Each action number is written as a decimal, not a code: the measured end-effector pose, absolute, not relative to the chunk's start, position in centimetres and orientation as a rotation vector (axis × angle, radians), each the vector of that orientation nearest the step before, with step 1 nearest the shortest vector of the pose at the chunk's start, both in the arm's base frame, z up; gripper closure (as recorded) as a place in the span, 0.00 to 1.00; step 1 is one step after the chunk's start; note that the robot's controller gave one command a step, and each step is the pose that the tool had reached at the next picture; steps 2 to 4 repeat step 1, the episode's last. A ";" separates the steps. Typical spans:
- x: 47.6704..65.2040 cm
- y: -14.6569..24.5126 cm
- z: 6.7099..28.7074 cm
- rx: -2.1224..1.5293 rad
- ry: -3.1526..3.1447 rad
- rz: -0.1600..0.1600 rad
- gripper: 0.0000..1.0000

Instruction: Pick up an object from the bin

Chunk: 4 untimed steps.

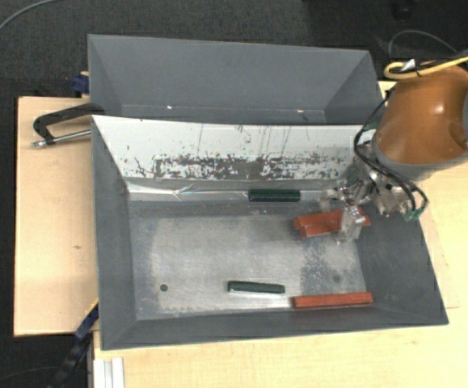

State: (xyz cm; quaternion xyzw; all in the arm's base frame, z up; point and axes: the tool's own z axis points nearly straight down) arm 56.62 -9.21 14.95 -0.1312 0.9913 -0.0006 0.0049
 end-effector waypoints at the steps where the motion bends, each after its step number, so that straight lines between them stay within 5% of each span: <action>1: 56.8 -10.1 30.9 -0.372 3.104 -0.006 1.00; 4: 56.8 -10.1 30.9 -0.372 3.104 -0.006 1.00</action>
Offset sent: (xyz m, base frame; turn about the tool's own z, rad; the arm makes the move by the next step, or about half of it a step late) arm -0.0007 -0.0096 0.1530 0.0230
